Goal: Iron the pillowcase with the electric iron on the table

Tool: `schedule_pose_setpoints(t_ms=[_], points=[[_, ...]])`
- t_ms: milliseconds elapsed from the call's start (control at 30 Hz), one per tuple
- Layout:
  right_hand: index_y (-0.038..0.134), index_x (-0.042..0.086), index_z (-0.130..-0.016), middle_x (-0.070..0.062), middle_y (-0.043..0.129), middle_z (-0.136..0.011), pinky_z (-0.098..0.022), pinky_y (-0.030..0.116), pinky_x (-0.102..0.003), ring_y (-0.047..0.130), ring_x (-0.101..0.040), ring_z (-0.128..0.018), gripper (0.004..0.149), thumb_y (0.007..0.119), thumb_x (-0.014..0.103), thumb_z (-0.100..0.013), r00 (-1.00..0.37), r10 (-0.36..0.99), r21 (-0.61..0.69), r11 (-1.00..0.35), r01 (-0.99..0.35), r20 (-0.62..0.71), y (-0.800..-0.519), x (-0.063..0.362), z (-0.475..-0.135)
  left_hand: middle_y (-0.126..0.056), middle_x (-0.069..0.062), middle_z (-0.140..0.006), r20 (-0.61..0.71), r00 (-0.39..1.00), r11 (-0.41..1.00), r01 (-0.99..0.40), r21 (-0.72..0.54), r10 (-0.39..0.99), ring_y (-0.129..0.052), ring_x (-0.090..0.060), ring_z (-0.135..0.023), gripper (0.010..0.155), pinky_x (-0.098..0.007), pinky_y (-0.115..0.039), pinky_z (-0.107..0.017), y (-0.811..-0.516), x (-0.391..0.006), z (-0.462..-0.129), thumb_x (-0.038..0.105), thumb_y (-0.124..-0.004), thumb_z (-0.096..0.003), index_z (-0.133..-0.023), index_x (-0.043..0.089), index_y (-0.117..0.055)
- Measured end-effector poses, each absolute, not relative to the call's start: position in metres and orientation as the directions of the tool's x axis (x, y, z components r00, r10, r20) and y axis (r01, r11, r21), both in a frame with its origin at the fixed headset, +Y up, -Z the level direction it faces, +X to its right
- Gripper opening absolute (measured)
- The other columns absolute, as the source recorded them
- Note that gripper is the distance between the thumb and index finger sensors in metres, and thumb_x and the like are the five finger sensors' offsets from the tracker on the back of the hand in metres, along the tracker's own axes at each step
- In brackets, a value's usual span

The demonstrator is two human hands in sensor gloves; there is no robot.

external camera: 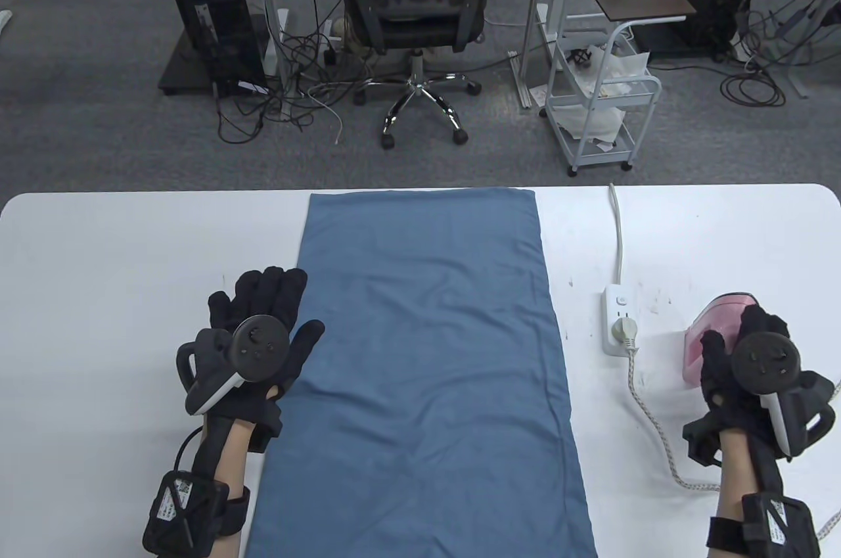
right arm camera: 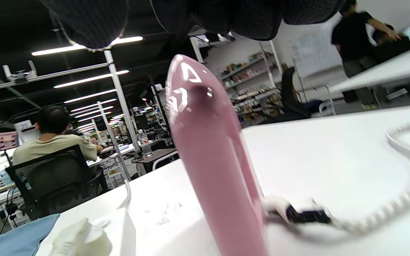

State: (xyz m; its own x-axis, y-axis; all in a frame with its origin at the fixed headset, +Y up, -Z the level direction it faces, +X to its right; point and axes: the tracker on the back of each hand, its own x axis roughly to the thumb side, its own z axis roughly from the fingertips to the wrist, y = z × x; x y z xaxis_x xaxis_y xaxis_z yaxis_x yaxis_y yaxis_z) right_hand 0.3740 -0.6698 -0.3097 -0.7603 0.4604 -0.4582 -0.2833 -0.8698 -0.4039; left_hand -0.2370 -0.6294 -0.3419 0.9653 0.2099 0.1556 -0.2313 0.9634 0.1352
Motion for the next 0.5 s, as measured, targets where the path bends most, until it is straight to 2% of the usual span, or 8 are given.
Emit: schedule_pose_setpoints(t_ms=[100,233,367,500], points=[[0.041,0.01,-0.108,-0.024,0.045,-0.112,-0.069,0.053,-0.066,0.055,-0.051,-0.095,0.078,0.073,0.049,-0.049,-0.67,0.547,-0.422,-0.831,-0.363,-0.501,-0.692,0.382,-0.308,-0.033,-0.004,-0.124,0.154,0.966,0.965,-0.227,0.131,0.207,-0.031,-0.038,-0.117,0.075,-0.072,-0.028,-0.081,-0.631,-0.237,-0.342,0.064,-0.056,-0.051,-0.114,0.037,-0.025],[0.039,0.006,-0.107,-0.025,0.046,-0.111,-0.068,0.056,-0.065,0.059,-0.05,-0.094,0.085,0.076,0.052,-0.046,-0.622,0.57,-0.42,-0.82,-0.389,-0.537,-0.716,0.386,-0.311,-0.033,-0.004,-0.124,0.139,0.972,0.97,-0.206,0.131,0.188,-0.03,-0.038,-0.118,0.075,-0.072,-0.029,-0.081,-0.633,-0.239,-0.344,0.064,-0.056,-0.0509,-0.114,0.037,-0.025],[0.042,0.006,-0.105,-0.023,0.049,-0.109,-0.068,0.058,-0.064,0.063,-0.048,-0.093,0.086,0.083,0.05,-0.043,-0.505,0.672,-0.427,-0.738,-0.523,-0.542,-0.734,0.39,-0.318,-0.033,-0.004,-0.124,0.128,0.975,0.972,-0.2,0.123,0.184,-0.031,-0.038,-0.117,0.075,-0.072,-0.029,-0.081,-0.636,-0.242,-0.346,0.064,-0.056,-0.051,-0.114,0.036,-0.025],[0.046,0.009,-0.102,-0.019,0.055,-0.108,-0.068,0.06,-0.063,0.066,-0.045,-0.092,0.083,0.086,0.049,-0.042,-0.443,0.709,-0.439,-0.695,-0.569,-0.549,-0.745,0.389,-0.328,-0.034,-0.004,-0.124,0.12,0.977,0.975,-0.189,0.119,0.175,-0.031,-0.038,-0.117,0.075,-0.072,-0.029,-0.08,-0.639,-0.242,-0.348,0.064,-0.056,-0.0509,-0.114,0.037,-0.025]])
